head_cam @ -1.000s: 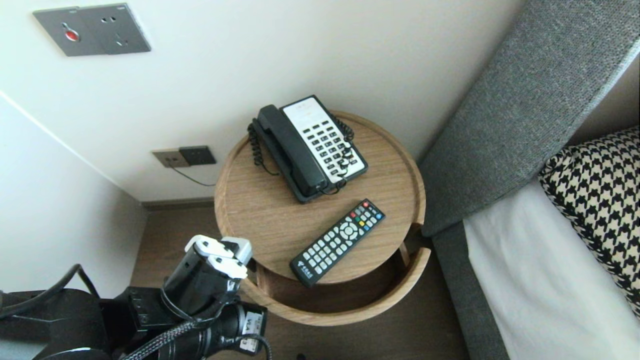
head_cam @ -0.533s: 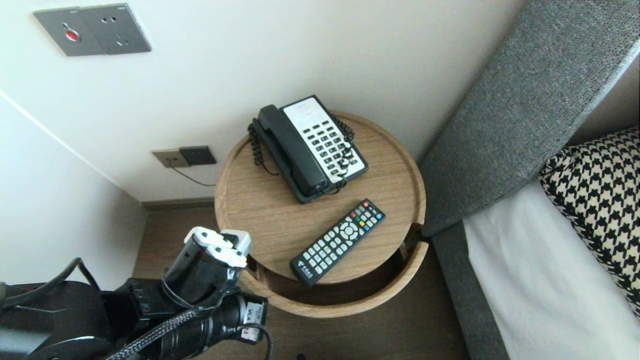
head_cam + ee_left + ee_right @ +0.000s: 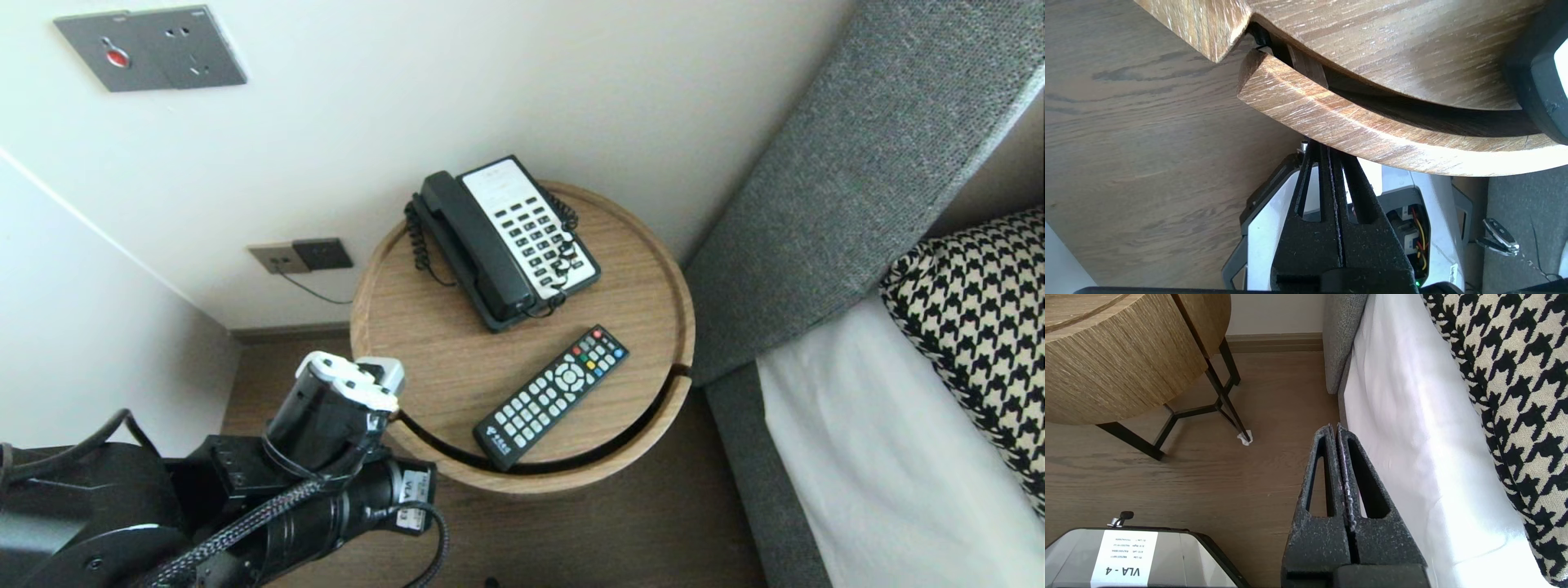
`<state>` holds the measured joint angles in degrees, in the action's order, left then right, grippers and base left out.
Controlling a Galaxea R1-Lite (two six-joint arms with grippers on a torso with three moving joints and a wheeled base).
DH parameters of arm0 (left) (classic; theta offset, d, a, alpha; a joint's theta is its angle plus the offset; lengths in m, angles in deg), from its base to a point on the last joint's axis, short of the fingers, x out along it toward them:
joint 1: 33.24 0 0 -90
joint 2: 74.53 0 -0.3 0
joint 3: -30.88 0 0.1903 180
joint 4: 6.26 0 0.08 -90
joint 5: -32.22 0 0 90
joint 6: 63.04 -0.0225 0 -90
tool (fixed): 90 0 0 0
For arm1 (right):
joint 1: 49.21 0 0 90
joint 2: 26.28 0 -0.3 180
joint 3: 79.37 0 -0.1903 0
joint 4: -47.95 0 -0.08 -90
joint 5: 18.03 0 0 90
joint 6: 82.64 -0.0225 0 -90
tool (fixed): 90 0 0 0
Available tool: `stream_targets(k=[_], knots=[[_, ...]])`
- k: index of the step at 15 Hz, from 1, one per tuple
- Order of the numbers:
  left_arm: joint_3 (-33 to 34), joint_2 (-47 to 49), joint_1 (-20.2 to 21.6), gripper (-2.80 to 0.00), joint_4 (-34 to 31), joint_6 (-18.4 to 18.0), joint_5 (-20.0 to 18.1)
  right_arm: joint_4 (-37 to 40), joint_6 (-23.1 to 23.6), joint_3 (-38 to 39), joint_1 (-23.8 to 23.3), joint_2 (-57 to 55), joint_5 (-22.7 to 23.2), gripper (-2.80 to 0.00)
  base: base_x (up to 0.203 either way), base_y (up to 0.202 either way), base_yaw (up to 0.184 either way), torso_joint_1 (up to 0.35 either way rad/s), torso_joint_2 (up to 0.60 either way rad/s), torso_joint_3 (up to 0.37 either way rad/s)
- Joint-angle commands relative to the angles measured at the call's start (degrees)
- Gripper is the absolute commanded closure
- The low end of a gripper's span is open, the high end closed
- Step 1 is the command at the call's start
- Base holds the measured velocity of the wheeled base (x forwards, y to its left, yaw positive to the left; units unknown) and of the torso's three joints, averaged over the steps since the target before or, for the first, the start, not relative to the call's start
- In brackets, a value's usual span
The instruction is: Close the nightstand drawer
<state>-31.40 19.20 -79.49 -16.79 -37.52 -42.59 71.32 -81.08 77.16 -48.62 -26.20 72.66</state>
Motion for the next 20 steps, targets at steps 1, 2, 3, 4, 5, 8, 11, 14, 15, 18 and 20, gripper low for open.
stream_targets(k=[1,2,3,4,5,8,11,14,15,18,20], knots=[[-0.17,-0.04,0.24,0.0,0.08,0.15,0.19,0.0,0.02,0.01,0.02,0.19,0.02,0.0,0.0,0.0,0.0,0.0,0.0,0.0],[-0.44,0.05,0.44,0.0,0.08,0.23,0.27,0.0,0.02,0.01,0.02,0.19,0.02,0.0,0.0,0.0,0.0,0.0,0.0,0.0],[-0.55,0.05,0.46,0.0,0.08,0.24,0.28,0.0,0.02,0.01,0.02,0.19,0.02,0.0,0.0,0.0,0.0,0.0,0.0,0.0],[-0.56,0.05,0.46,0.0,0.08,0.25,0.28,0.0,0.02,0.01,0.02,0.19,0.02,0.0,0.0,0.0,0.0,0.0,0.0,0.0],[-0.64,0.13,0.46,0.0,0.08,0.32,0.28,0.0,0.02,0.01,0.02,0.19,0.02,0.0,0.0,0.0,0.0,0.0,0.0,0.0],[-0.26,-0.7,0.46,0.0,0.01,0.07,0.28,0.0,0.02,0.01,0.02,0.19,0.02,0.0,0.0,0.0,0.0,0.0,0.0,0.0],[1.83,-3.99,0.37,0.0,-0.75,-0.25,0.29,0.0,0.02,0.01,0.02,0.19,0.02,0.0,0.0,0.0,0.0,0.0,0.0,0.0],[7.25,-9.68,0.55,0.0,-2.36,-0.89,0.44,0.0,0.02,0.01,0.02,0.19,0.02,0.0,0.0,0.0,0.0,0.0,0.0,0.0],[9.33,-12.06,1.13,0.0,-3.13,-0.76,0.48,0.0,0.02,0.01,0.02,0.19,0.02,0.0,0.0,0.0,0.0,0.0,0.0,0.0],[13.29,-20.68,7.73,0.0,-5.3,-0.76,0.69,0.0,0.02,0.01,0.02,0.19,0.02,0.0,0.0,0.0,0.0,0.0,0.0,0.0],[14.52,-25.85,14.53,0.0,-7.71,-1.25,1.47,0.0,0.02,0.01,0.02,0.19,0.02,0.0,0.0,0.0,0.0,0.0,0.0,0.0]])
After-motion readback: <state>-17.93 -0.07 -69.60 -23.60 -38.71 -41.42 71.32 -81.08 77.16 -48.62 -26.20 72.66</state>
